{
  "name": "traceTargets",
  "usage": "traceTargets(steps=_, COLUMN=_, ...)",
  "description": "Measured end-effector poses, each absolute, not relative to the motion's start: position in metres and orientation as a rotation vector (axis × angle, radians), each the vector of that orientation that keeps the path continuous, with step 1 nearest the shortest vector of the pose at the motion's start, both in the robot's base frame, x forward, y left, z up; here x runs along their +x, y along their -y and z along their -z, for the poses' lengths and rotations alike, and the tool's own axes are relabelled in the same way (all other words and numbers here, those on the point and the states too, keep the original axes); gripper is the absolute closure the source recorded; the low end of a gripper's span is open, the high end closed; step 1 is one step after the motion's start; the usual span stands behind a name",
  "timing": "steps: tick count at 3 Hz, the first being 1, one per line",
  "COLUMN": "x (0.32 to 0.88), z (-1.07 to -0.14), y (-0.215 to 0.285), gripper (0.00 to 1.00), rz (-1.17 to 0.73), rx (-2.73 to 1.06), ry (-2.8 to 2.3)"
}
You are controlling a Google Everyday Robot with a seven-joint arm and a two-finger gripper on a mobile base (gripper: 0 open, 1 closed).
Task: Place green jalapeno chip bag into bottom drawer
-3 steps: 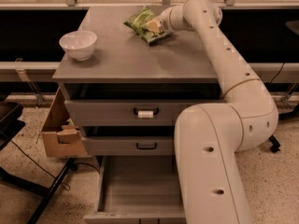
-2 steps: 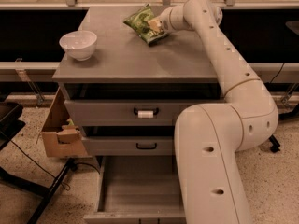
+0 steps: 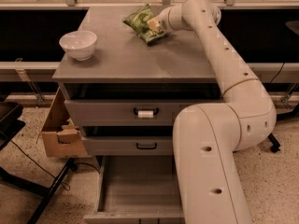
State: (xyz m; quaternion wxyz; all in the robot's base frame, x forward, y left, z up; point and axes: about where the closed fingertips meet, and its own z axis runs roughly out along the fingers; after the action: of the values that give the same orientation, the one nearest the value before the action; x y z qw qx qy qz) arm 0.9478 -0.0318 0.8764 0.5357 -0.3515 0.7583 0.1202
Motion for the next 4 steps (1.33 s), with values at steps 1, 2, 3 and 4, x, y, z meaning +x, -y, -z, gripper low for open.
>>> traceTargets(steps=1, x=0.938, z=-0.903, y=0.029, gripper=1.00, rz=-0.273, rx=-0.888, ry=-1.784)
traceTargets(steps=2, x=0.917, z=-0.939, y=0.042, gripper=1.00, rz=-0.239, rx=-0.924, ry=-1.797)
traceTargets(steps=3, x=0.892, z=-0.972, y=0.067, gripper=1.00, rz=-0.200, rx=-0.914, ry=-1.840)
traceTargets(steps=4, x=0.857, z=-1.008, y=0.099, gripper=1.00, rz=-0.168, rx=-0.862, ry=-1.890)
